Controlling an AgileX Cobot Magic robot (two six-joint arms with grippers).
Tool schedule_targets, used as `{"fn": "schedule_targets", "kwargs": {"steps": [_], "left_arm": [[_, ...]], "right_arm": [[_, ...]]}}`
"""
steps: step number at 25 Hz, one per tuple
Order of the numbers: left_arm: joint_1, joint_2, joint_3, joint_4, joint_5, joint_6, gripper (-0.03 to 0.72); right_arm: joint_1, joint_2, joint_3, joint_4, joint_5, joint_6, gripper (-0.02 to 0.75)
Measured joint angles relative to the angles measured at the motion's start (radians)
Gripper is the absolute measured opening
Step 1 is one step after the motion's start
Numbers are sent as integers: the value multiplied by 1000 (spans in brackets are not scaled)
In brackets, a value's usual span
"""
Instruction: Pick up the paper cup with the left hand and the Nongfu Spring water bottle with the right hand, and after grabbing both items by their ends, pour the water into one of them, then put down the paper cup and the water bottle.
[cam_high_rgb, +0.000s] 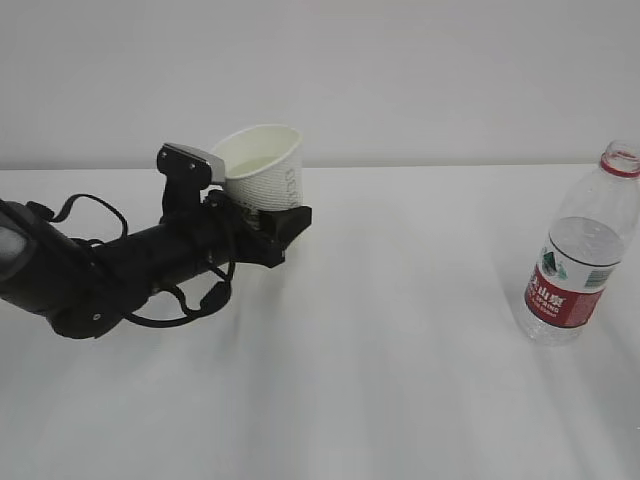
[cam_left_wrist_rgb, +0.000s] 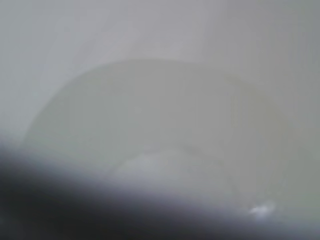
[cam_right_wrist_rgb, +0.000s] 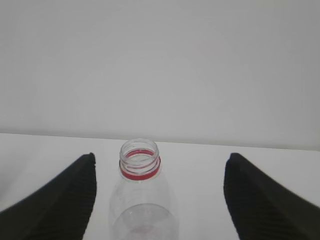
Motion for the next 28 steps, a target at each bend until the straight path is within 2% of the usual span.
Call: {"fn": "schedule_targets", "kwargs": {"steps": [7,13,23,28], "left_arm": [[118,0,0,0,0,0,508],[186,0,0,-2,0,0,508],[281,0,48,-7,-8,2,508],[297,0,100,-69,-70,6,508]], "right_arm": [[0,0,0,0,0,0,594],[0,0,0,2,0,0,594],[0,0,0,2,0,0,594],[0,0,0,2,0,0,594]]}}
